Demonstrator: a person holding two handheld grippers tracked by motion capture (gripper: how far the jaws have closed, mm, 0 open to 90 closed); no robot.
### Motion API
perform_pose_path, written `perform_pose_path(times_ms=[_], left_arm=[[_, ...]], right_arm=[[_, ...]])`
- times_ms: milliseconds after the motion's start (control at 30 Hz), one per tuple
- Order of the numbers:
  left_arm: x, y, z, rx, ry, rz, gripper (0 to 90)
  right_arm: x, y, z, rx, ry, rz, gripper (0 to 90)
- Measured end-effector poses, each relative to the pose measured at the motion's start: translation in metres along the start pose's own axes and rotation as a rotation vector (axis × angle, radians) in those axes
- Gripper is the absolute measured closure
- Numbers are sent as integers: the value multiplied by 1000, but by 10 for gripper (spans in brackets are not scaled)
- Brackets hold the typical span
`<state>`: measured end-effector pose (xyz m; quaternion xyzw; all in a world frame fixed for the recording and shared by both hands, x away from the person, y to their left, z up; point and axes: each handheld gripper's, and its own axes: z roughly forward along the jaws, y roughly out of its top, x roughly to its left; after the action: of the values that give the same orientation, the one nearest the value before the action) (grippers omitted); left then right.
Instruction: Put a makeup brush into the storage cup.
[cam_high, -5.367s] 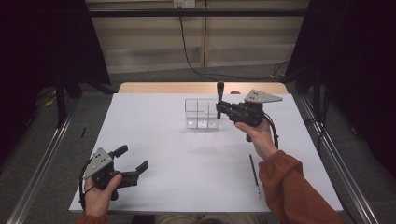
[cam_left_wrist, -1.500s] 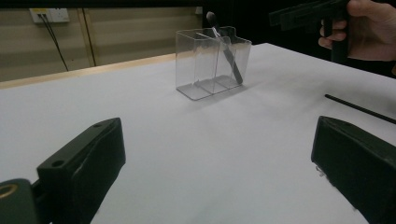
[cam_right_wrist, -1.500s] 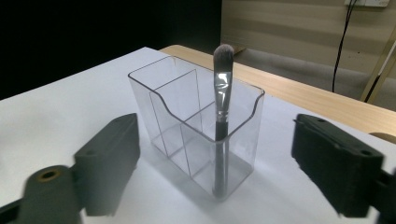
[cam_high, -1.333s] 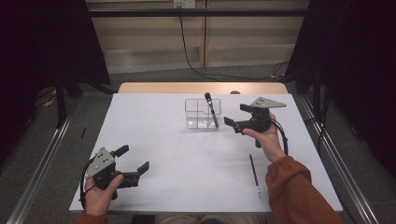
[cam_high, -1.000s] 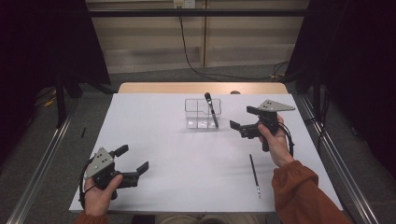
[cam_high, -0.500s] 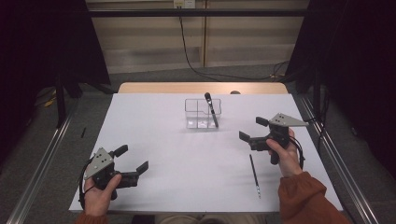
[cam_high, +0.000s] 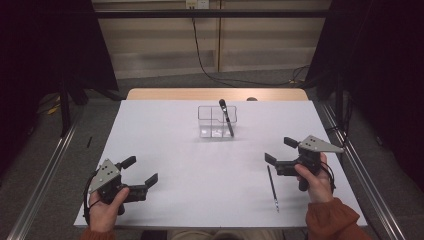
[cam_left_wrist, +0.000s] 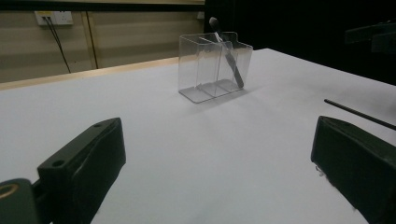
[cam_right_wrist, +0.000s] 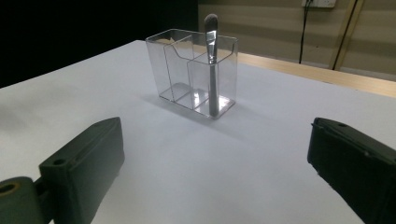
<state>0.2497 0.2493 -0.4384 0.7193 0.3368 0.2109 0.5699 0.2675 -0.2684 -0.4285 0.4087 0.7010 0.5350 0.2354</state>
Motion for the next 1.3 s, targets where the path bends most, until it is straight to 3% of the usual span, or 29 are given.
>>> perform_pose_path(times_ms=[133,500,667,1067,1300], left_arm=[[-1,0,-1,-5,20,8,34],[-4,-2,-4,2,13,6,33],[-5,-2,-7,-1,12,4,33],[-3,-2,-5,-2,10,-3,33],[-2,-1,-5,4,17,0,33]], right_arm=[[1,-7,-10,-1,-24,3,34],[5,-25,-42,-9,-70,33,31],[4,-25,-53,-42,-71,35,29],[1,-25,-49,-26,-60,33,21],[2,-22,-40,27,-60,-10,22]])
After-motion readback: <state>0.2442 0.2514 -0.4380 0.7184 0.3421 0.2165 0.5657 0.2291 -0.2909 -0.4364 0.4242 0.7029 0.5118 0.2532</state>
